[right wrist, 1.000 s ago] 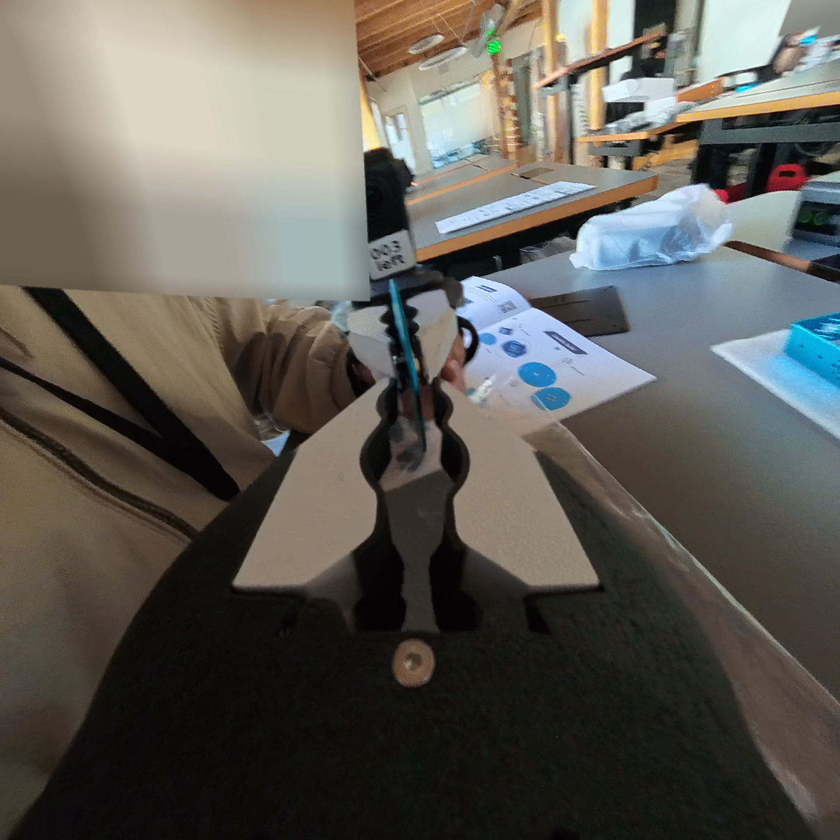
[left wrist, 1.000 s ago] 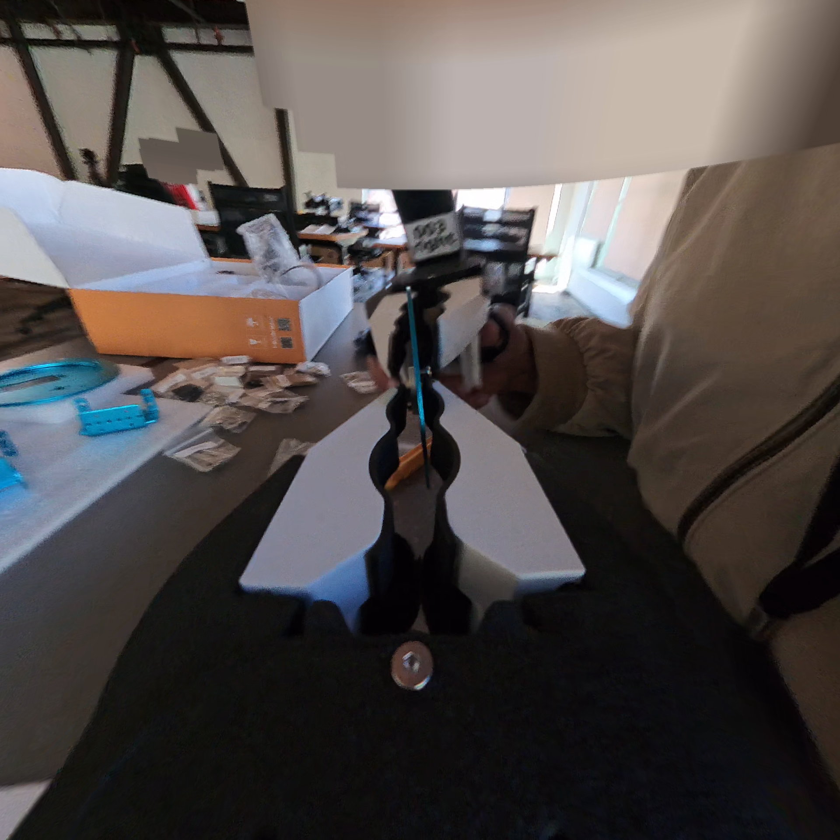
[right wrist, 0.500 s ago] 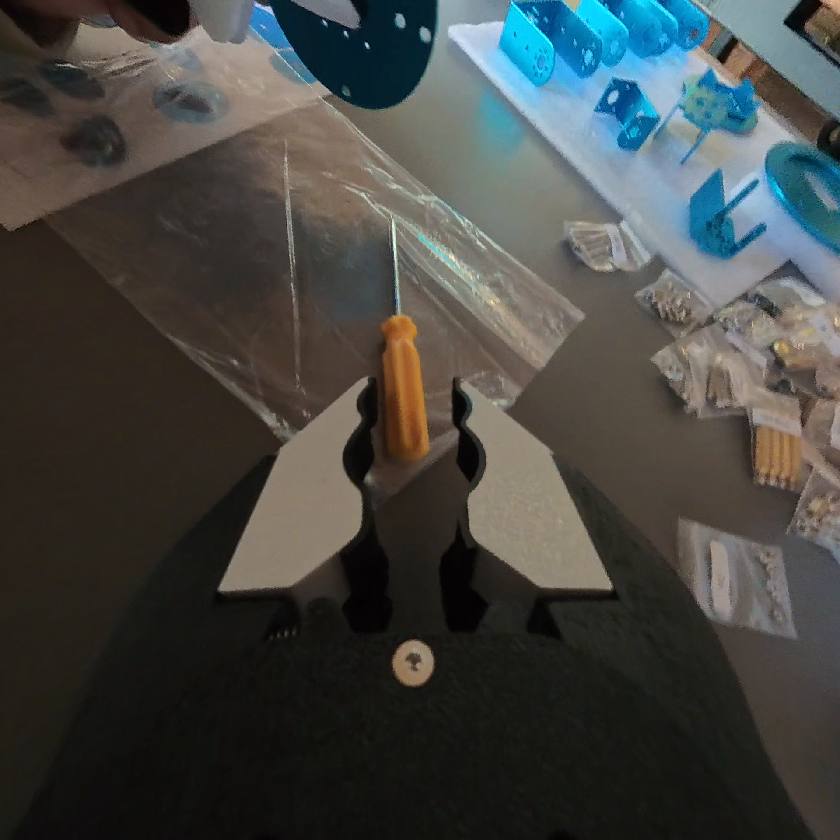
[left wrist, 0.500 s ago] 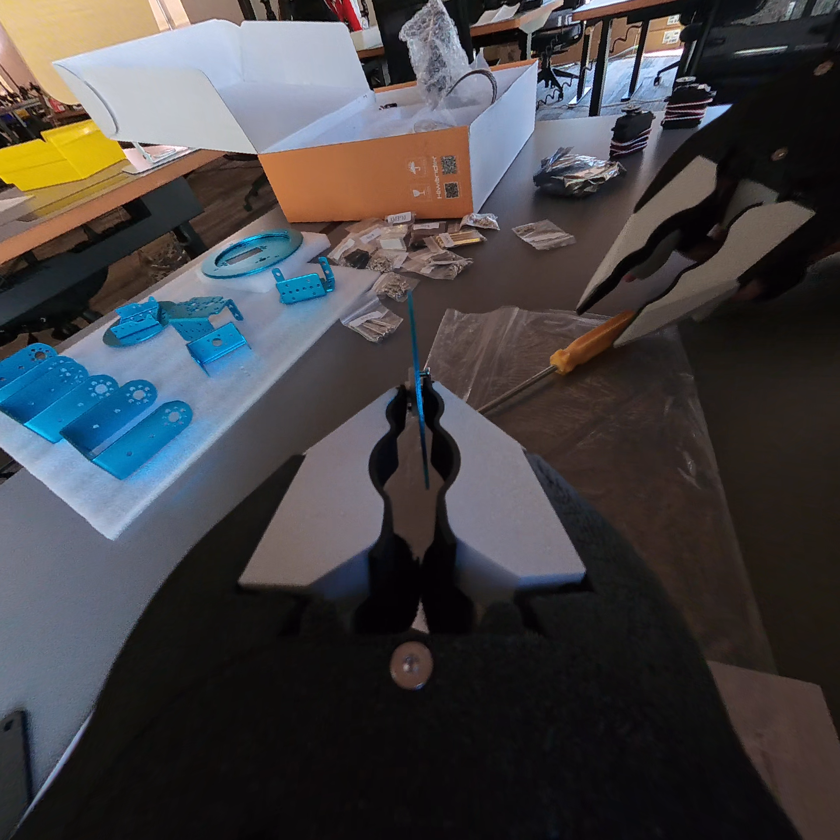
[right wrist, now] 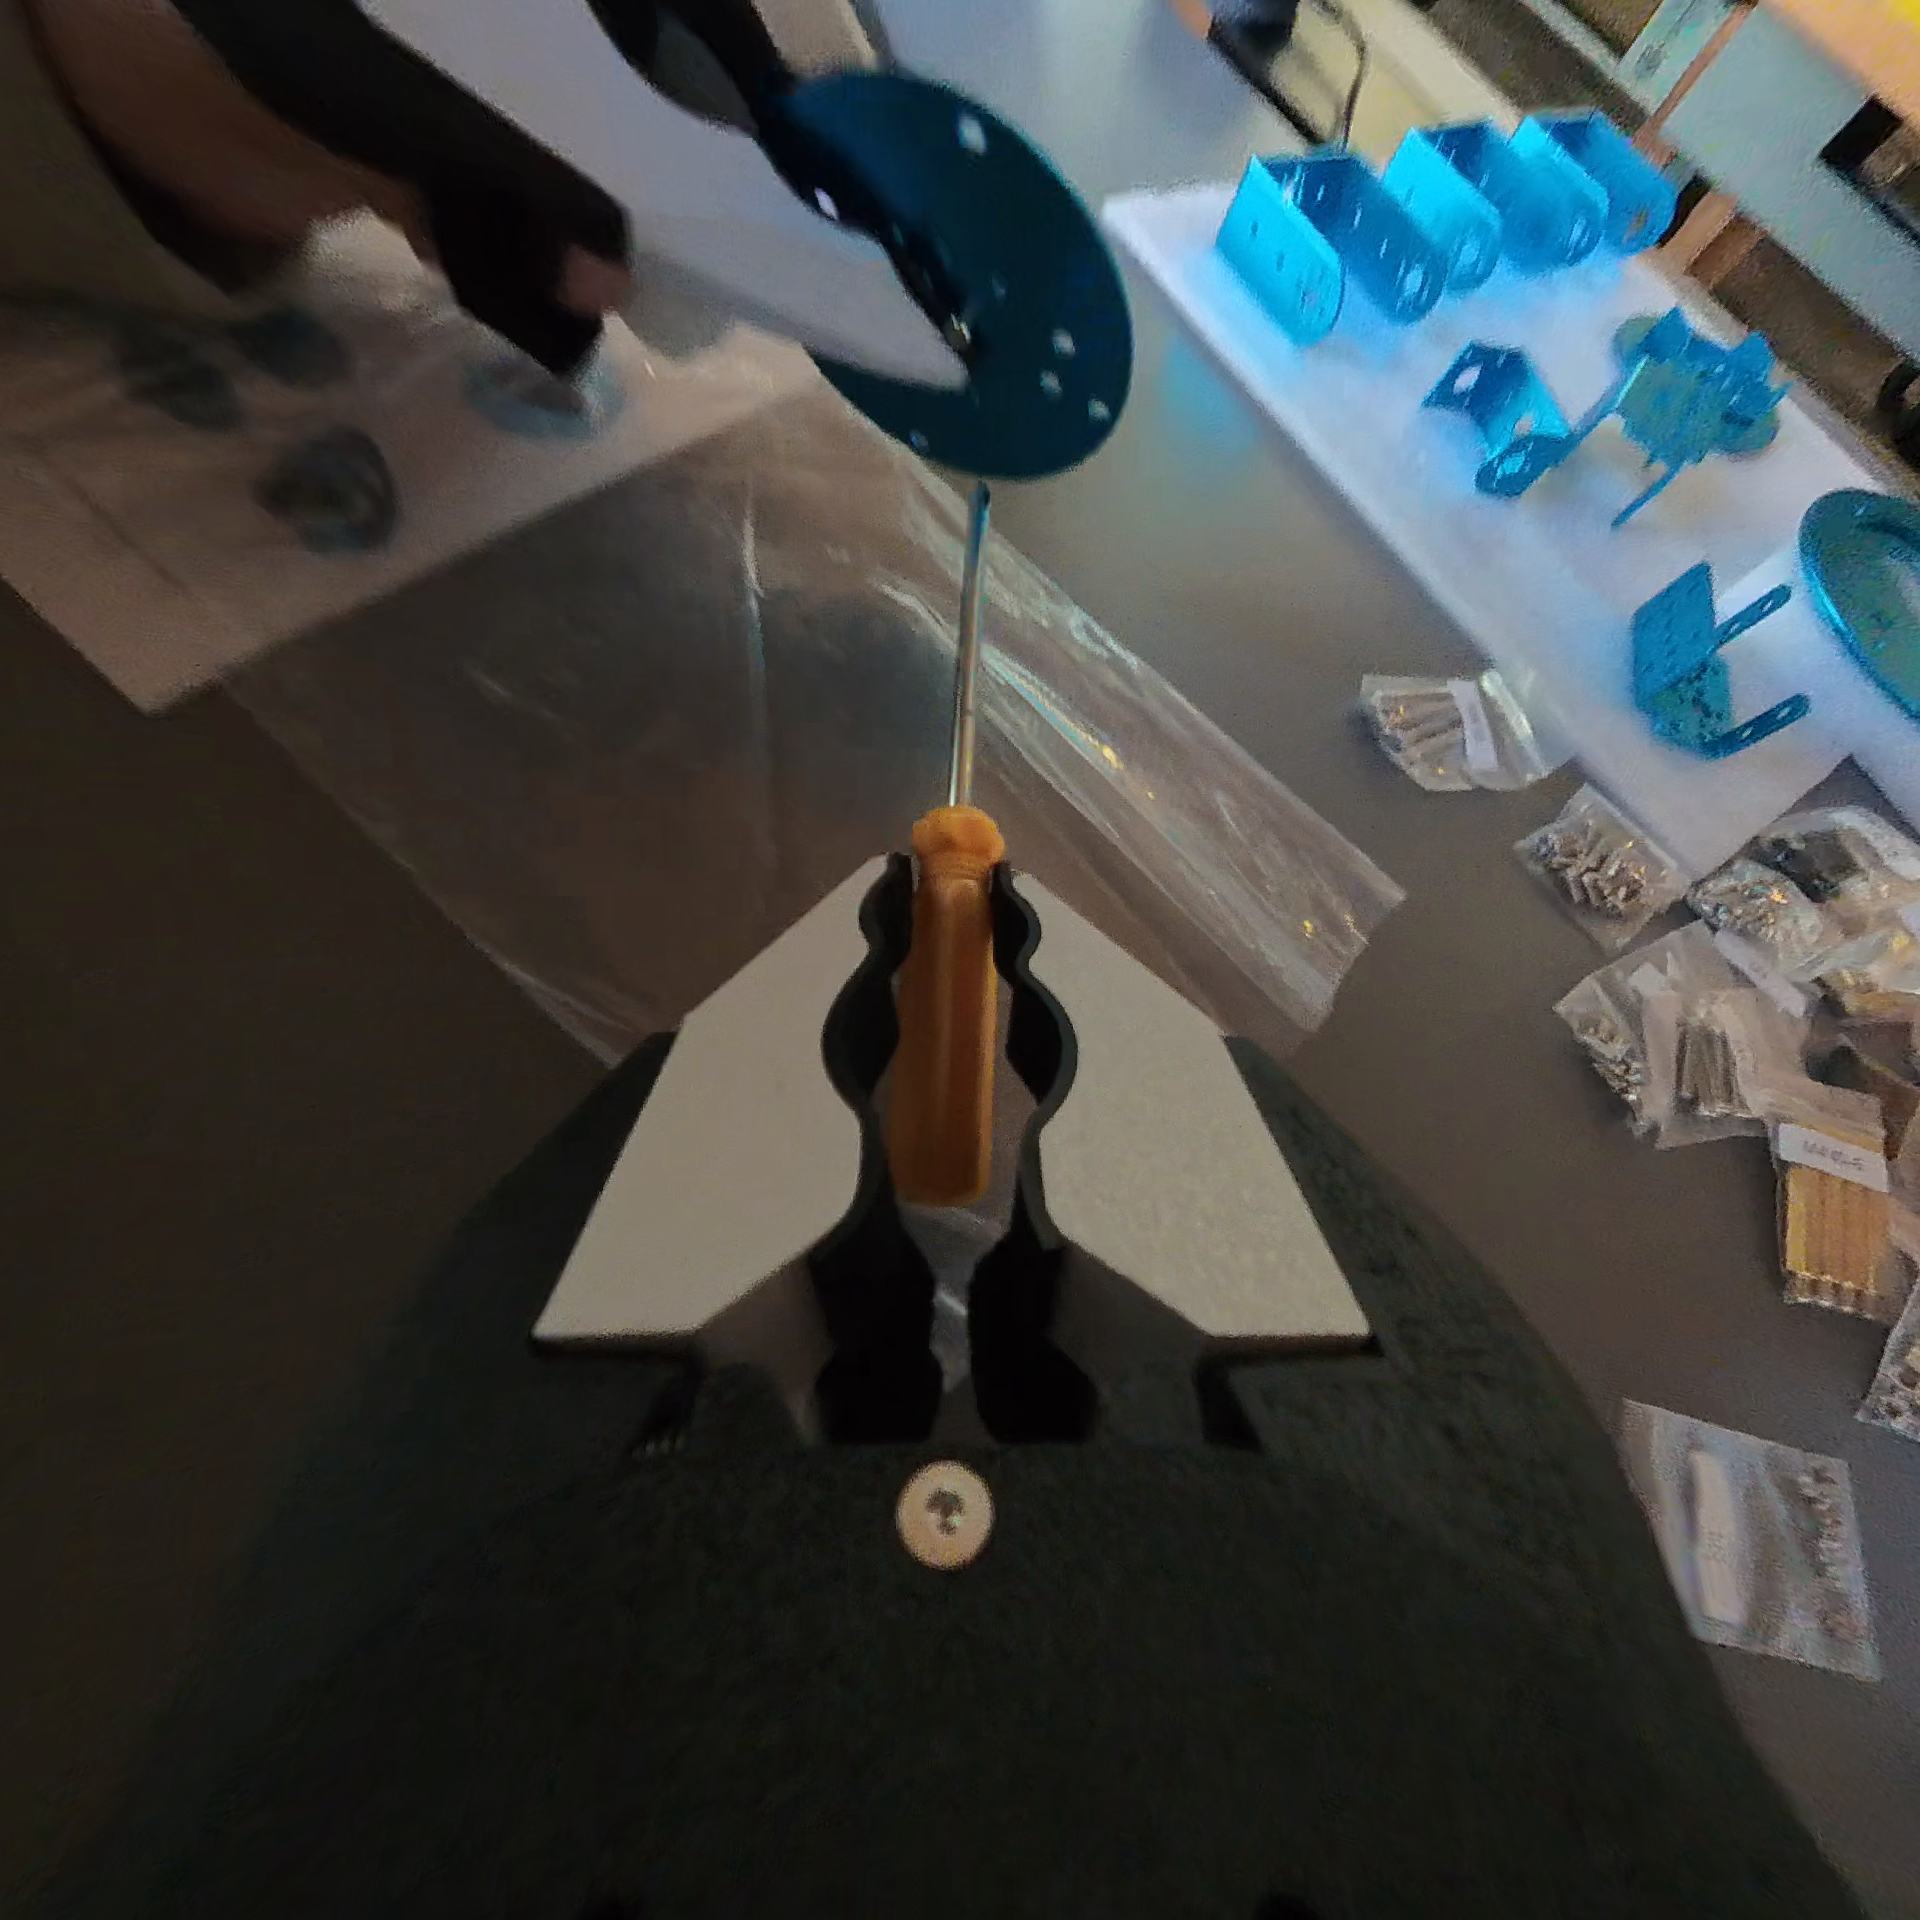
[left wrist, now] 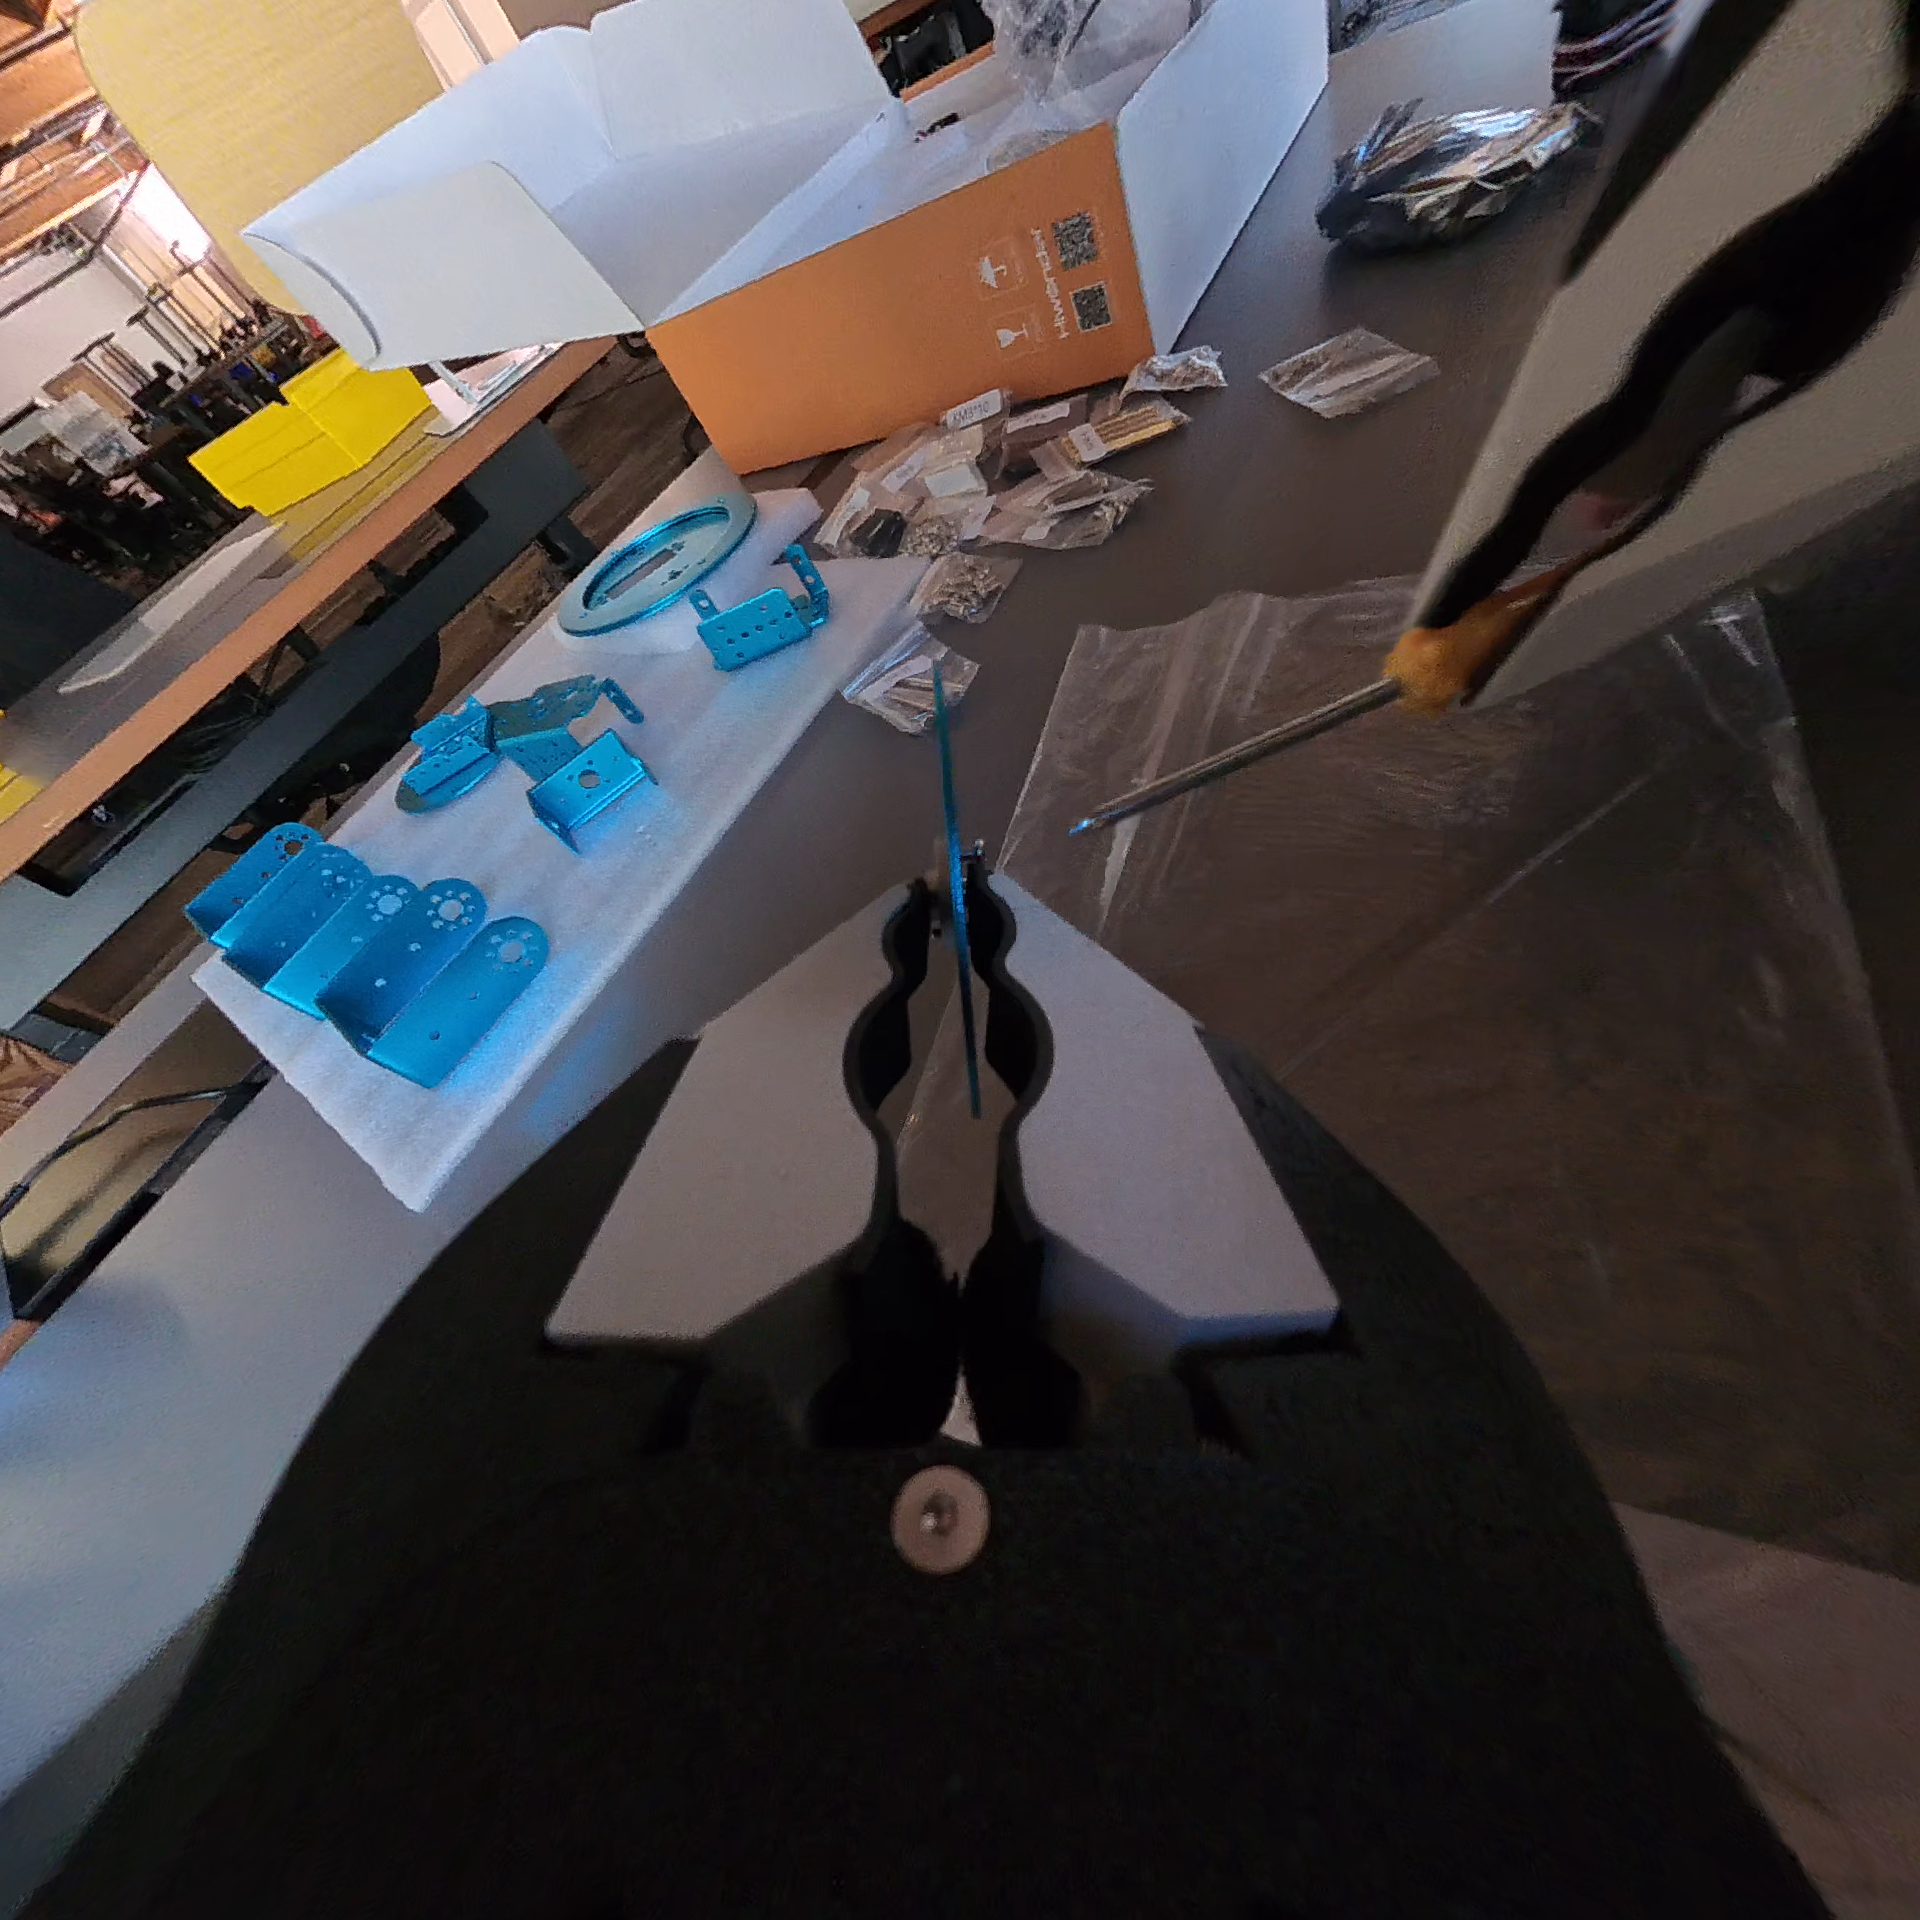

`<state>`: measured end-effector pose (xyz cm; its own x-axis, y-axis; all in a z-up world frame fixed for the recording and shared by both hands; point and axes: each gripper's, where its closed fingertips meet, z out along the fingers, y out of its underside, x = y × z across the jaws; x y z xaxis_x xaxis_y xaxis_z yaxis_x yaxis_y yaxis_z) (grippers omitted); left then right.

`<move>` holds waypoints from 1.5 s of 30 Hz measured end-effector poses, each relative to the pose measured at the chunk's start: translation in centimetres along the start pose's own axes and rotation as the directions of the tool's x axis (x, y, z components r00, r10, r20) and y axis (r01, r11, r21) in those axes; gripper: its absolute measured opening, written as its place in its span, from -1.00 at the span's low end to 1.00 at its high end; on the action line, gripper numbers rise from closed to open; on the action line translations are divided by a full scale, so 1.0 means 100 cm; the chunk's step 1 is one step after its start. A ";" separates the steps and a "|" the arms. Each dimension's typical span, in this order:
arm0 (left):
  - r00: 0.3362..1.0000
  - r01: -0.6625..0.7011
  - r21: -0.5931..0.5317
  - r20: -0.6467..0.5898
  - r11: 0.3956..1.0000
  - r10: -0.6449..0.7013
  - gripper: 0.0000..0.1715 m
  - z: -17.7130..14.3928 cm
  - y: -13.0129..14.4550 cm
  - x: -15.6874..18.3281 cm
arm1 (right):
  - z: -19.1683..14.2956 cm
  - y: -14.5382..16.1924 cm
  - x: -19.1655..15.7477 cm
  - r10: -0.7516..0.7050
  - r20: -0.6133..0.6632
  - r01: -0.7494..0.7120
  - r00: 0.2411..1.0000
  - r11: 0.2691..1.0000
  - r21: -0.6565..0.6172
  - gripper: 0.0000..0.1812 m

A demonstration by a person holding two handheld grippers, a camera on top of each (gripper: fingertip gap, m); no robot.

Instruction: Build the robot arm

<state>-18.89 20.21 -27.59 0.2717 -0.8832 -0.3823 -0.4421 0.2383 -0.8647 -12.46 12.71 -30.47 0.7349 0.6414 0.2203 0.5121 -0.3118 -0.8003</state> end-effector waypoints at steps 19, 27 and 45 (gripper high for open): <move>0.989 0.141 0.006 -0.042 0.990 -0.141 -0.92 0.003 0.000 0.002 | 0.010 -0.017 -0.015 0.189 -0.007 -0.188 0.982 0.980 0.063 -0.85; 0.998 0.061 -0.010 0.014 0.998 -0.061 -0.92 0.003 0.000 0.001 | 0.011 -0.018 -0.014 0.213 0.002 -0.212 0.977 0.975 0.062 -0.85; 0.991 -0.078 0.070 0.114 0.995 0.070 -0.92 -0.011 -0.026 -0.005 | 0.000 -0.038 -0.021 0.521 0.333 -0.564 0.786 0.824 0.044 -0.86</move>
<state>-18.88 19.62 -24.80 0.3360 -0.8127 -0.4761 -0.4010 0.3340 -0.8530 -15.95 12.57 -27.95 0.6962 0.5754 -0.4291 -0.0124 -0.5882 -0.8087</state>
